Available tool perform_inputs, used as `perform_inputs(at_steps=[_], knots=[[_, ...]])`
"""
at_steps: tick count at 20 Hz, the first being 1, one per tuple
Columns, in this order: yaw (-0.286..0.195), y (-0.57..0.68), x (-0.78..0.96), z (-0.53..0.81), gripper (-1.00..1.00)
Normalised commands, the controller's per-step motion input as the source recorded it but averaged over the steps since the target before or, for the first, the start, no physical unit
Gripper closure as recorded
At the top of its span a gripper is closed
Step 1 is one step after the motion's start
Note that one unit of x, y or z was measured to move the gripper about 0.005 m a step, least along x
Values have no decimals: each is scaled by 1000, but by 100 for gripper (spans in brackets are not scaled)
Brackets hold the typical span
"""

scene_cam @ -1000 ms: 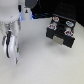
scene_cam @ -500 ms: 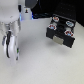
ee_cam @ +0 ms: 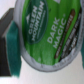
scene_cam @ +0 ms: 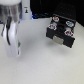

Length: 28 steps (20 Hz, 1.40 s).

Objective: Open the kcup holder, insert the kcup into the holder, and close the kcup holder

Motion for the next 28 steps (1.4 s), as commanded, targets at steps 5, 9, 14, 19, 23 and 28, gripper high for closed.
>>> perform_inputs(at_steps=[5, 9, 14, 19, 23, 28], knots=[[5, 599, 87, 764, 100], [12, 698, 75, 684, 100], [8, 693, 95, 617, 100], [10, 682, 126, 466, 100], [2, 704, 137, 376, 100], [3, 712, 112, 325, 100]])
